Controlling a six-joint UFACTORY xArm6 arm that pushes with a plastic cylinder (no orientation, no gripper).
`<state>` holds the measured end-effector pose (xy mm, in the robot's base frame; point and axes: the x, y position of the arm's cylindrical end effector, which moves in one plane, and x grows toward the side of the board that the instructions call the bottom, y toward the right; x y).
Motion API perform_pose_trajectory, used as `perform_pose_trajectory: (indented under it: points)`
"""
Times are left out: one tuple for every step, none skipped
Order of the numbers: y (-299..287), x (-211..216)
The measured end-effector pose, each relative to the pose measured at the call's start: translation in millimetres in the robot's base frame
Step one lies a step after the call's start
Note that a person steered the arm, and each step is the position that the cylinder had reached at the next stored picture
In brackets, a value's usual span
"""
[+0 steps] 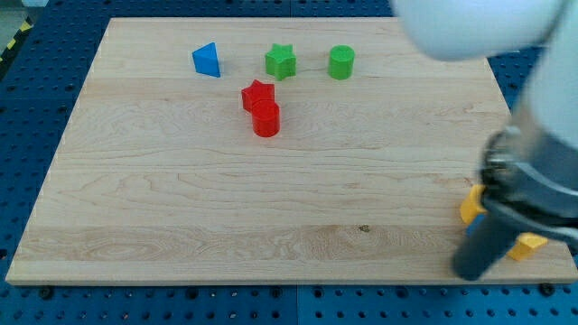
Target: Place the blue cube parallel right to the green circle
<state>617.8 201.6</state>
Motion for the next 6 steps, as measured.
perform_pose_trajectory:
  points:
    - [55.6,0.4]
    - [54.8,-1.6]
    - [53.4,-1.6]
    - [39.4,-1.5]
    - [23.4,-1.4]
    - [20.9,-1.4]
